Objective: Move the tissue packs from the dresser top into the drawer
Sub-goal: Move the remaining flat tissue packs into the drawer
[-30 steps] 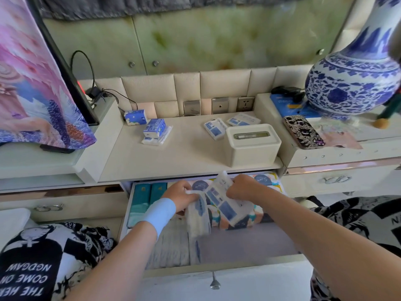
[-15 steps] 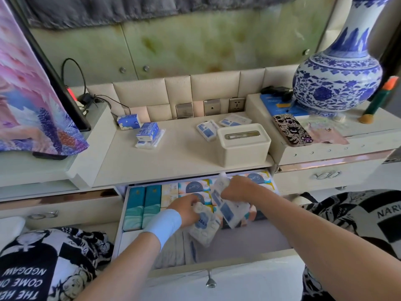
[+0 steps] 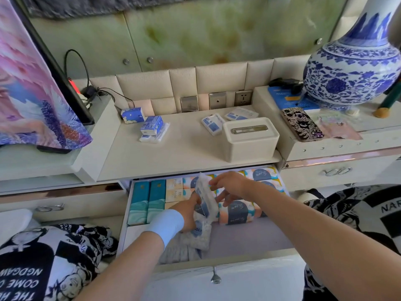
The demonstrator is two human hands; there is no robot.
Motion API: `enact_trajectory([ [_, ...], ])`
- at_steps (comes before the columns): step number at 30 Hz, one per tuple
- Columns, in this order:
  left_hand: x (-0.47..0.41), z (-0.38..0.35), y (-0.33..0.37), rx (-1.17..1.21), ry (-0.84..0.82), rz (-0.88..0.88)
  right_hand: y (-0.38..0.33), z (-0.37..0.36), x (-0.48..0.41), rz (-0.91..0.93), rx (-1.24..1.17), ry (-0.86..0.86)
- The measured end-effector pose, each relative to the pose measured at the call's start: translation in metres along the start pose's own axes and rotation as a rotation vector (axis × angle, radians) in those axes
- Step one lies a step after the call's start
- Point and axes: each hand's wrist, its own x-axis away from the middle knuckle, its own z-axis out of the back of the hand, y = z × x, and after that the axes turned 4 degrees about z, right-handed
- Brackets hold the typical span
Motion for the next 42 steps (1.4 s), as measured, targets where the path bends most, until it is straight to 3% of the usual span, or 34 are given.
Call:
enact_trajectory([
  [4,-0.004,-0.005,-0.001,0.081,-0.025,0.093,-0.001,-0.009,-0.005,0.021,-0.048,-0.172],
  [12,-0.012,-0.015,-0.005,0.032,0.029,0.105,0.002,-0.026,-0.028,0.019,0.042,-0.108],
  [15,-0.015,-0.017,-0.007,0.045,-0.046,0.117,0.002,-0.038,-0.033,0.007,0.187,-0.07],
  [18,-0.013,-0.012,-0.015,0.23,-0.029,0.136,-0.004,-0.049,-0.035,-0.03,0.329,-0.103],
  [22,-0.006,-0.008,-0.029,0.307,0.034,0.04,-0.012,-0.063,-0.038,-0.126,0.231,-0.17],
  [26,-0.004,-0.005,-0.022,0.382,-0.03,0.023,-0.017,-0.062,-0.03,-0.055,0.374,-0.08],
  [29,0.002,-0.005,-0.015,0.292,-0.135,0.074,-0.017,-0.045,-0.021,-0.073,0.436,0.0],
  [33,0.006,-0.004,-0.009,0.22,-0.16,0.211,-0.019,-0.017,-0.002,-0.056,0.753,0.114],
  [37,0.002,-0.004,-0.006,0.265,-0.115,0.226,-0.006,0.0,0.028,-0.174,0.794,0.022],
  [42,0.006,-0.021,0.003,0.227,-0.252,0.215,0.023,-0.028,0.037,-0.41,0.701,-0.189],
])
